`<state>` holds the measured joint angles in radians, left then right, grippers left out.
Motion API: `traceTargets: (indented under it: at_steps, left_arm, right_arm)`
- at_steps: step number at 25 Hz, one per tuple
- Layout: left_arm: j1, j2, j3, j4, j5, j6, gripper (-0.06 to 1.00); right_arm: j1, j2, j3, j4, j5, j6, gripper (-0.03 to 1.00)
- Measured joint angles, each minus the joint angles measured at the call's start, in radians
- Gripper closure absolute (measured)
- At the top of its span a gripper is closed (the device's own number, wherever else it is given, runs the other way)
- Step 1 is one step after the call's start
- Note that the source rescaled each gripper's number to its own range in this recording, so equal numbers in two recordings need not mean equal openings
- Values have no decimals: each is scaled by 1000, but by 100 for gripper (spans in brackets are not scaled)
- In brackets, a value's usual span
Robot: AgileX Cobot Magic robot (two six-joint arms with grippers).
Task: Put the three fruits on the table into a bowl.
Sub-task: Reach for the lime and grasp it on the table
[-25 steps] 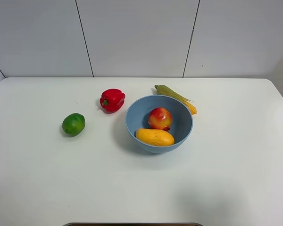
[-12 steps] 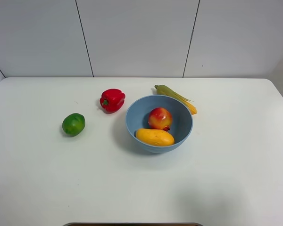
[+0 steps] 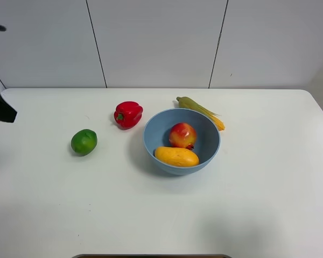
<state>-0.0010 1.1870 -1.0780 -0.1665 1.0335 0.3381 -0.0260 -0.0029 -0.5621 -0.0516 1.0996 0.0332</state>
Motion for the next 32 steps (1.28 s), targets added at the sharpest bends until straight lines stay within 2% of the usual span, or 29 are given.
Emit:
traceTargets:
  at_steps: [6,10,16,23,32]
  left_arm:
    - [-78,270,-167,31,-1,15,-6]
    - [-123,416,-223,38,-6,15,-6]
    - [-189,577,-227,39,-49,4,-6]
    - [-266,670,-227,50,-154,-23,-6]
    - [-276,761,-227,103,-220,-42,-6]
  right_arm:
    - [0,0,0,0,0,0,-3]
    - [0,0,0,0,0,0,-3]
    - [0,0,0,0,0,0,-3]
    - [0,0,0,0,0,-1,-3]
    - [0,0,0,0,0,-1,-3]
